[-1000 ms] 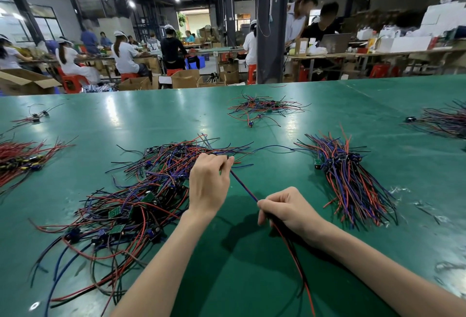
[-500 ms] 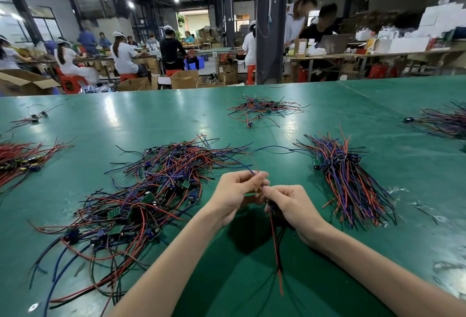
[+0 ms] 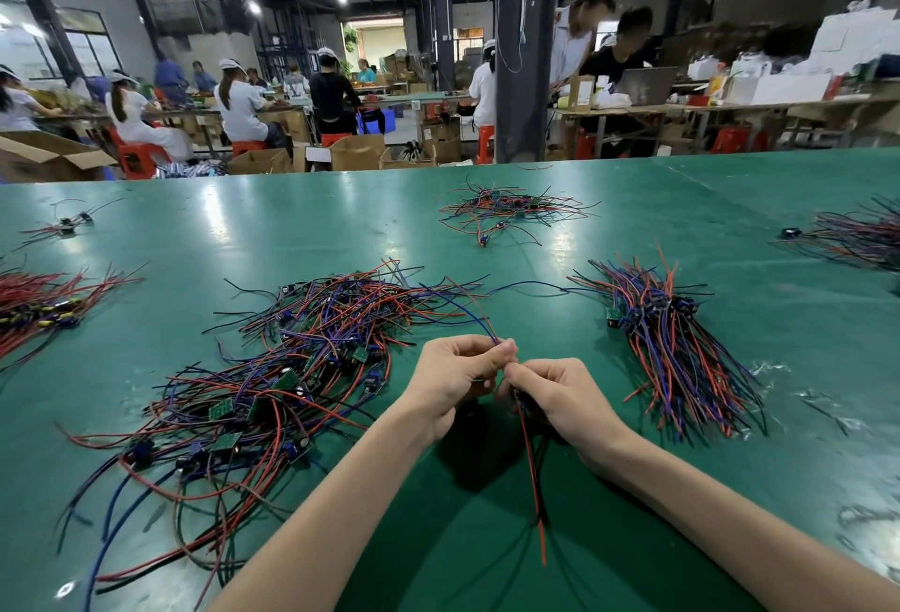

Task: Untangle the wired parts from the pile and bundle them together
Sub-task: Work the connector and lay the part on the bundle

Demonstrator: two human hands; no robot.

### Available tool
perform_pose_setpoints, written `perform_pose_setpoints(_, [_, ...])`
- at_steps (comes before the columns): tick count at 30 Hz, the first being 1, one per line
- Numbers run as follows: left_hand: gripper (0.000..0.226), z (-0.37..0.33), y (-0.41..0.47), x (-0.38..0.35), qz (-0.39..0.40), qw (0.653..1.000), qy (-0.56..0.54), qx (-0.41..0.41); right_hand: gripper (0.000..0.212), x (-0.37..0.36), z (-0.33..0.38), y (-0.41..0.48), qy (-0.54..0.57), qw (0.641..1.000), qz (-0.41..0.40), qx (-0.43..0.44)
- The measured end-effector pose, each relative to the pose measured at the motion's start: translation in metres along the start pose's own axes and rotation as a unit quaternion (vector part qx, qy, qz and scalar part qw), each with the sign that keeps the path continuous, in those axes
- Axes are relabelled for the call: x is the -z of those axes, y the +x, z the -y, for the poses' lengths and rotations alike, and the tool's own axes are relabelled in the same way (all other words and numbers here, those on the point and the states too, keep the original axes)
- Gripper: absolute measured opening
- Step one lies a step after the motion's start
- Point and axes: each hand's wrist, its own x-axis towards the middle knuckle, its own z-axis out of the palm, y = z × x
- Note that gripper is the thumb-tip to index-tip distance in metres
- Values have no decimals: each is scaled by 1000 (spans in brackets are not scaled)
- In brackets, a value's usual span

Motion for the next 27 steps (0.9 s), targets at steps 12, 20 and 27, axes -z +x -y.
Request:
perform_pose_setpoints(12, [29,-3,12,21,-129,977,133,-106,41,-1,1,-5,-65,997,37,18])
perform_pose_setpoints(20, [12,-11,11,21,-114,993,-7,-37,42,1,3,-6,-46,998,49,3])
perform_pose_setpoints(27, [18,-21,13,30,-150,983,-105,-9,42,1,5,-7,-49,997,53,2])
